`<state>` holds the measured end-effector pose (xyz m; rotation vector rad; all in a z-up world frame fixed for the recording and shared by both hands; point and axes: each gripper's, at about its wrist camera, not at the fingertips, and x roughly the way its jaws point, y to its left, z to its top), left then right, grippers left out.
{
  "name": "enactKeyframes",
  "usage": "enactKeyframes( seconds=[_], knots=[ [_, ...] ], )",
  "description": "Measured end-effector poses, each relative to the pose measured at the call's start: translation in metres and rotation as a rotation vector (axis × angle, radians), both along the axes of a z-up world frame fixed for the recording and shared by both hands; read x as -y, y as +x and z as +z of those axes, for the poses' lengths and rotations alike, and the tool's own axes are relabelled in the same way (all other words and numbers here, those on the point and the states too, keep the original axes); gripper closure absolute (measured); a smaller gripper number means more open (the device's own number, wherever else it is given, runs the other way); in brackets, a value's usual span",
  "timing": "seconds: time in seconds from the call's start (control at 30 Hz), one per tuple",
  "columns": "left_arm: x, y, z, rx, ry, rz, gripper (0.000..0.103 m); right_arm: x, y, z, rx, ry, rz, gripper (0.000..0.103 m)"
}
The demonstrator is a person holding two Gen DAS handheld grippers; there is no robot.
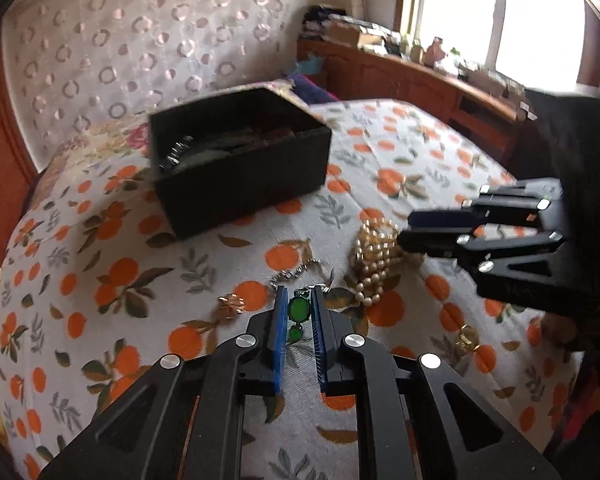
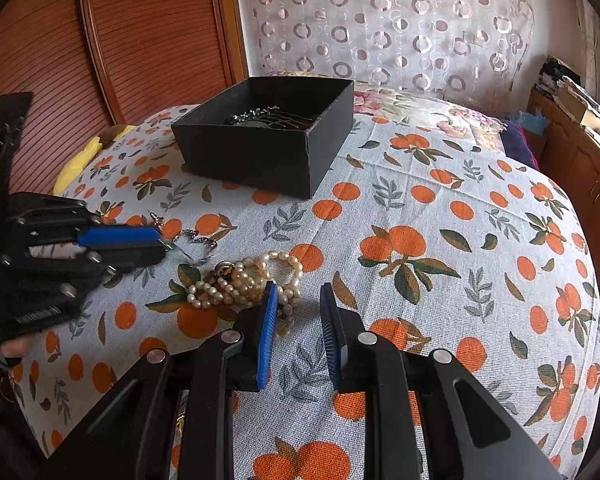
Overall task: Organize jewelry
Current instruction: 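Grasp and lift the long pearl strand with the right tool while the left tool carries the green pendant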
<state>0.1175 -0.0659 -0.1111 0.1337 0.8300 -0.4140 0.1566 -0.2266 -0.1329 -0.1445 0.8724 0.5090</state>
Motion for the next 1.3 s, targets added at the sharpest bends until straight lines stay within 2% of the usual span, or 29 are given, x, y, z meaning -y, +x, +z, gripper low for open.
enactKeyframes(
  seconds=[0.07,0.1,0.13,0.2,0.47,0.67,1.07,1.3],
  knots=[
    [-0.007,-0.005,0.009,0.027,-0.016,0.017,0.093,0.0,0.0,0.0,0.003,-0.005,0.001,0.079],
    [-0.009,-0.007,0.014,0.035,-0.024,0.022,0.093,-0.001,-0.001,0.0,0.005,-0.012,0.009,0.084],
    [-0.013,-0.01,0.019,0.047,-0.036,0.029,0.092,-0.002,-0.002,0.0,0.006,-0.017,0.023,0.093],
    [-0.018,-0.015,0.027,0.067,-0.048,0.037,0.092,-0.005,-0.004,0.001,-0.01,-0.018,0.054,0.098],
    [-0.026,-0.021,0.041,0.108,-0.064,0.059,0.092,-0.007,-0.01,0.012,0.026,-0.038,0.058,0.098],
    [-0.032,-0.021,0.047,0.122,-0.073,0.069,0.092,-0.007,-0.016,0.049,0.111,-0.006,0.056,0.098],
    [-0.043,-0.02,0.078,0.185,-0.096,0.078,0.092,-0.016,-0.022,0.123,0.26,0.025,0.071,0.098],
    [-0.048,-0.011,0.096,0.213,-0.106,0.079,0.092,-0.017,-0.016,0.154,0.32,0.037,0.068,0.098]
  ],
)
